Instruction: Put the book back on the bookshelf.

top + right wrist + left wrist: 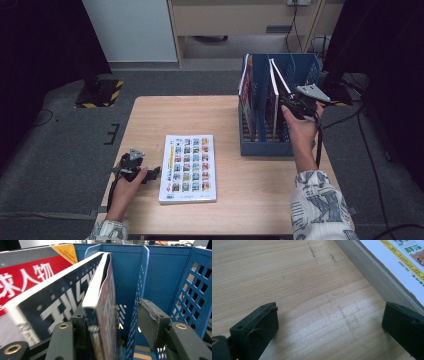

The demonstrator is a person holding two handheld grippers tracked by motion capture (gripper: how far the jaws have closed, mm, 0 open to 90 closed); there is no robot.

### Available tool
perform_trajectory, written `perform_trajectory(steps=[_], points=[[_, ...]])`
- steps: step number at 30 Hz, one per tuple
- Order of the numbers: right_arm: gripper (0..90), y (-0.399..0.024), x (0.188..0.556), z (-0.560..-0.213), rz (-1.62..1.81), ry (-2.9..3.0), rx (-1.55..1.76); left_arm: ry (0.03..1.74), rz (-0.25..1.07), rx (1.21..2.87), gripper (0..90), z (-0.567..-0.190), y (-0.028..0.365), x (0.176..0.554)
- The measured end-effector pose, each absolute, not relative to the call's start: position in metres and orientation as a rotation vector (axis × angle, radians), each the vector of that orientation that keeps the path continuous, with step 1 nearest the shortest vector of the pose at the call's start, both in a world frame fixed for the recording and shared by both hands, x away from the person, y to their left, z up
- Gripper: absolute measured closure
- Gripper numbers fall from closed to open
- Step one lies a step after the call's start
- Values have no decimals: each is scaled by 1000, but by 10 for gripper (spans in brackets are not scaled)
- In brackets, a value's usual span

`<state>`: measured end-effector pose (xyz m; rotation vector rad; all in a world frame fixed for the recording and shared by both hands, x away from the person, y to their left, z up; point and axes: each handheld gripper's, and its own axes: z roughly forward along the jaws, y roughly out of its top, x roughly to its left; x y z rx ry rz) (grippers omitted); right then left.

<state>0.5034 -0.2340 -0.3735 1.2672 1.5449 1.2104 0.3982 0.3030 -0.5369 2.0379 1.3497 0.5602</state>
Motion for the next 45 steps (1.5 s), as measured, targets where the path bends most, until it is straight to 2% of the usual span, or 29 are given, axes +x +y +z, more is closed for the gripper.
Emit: perform_trajectory(steps=[8,19,35,45], points=[[454,-237,488,-374,1234,1558,1261,1350,560,2038,0,-537,303,398],[524,-240,468,-381,1263,1600,1236,1350,560,2037,0,-537,303,398],[392,-230,464,-383,1338,1654,1188,1349,560,2037,0,-537,303,398],[365,-219,460,-391,1327,1705,1181,1348,559,2037,0,-537,303,398]])
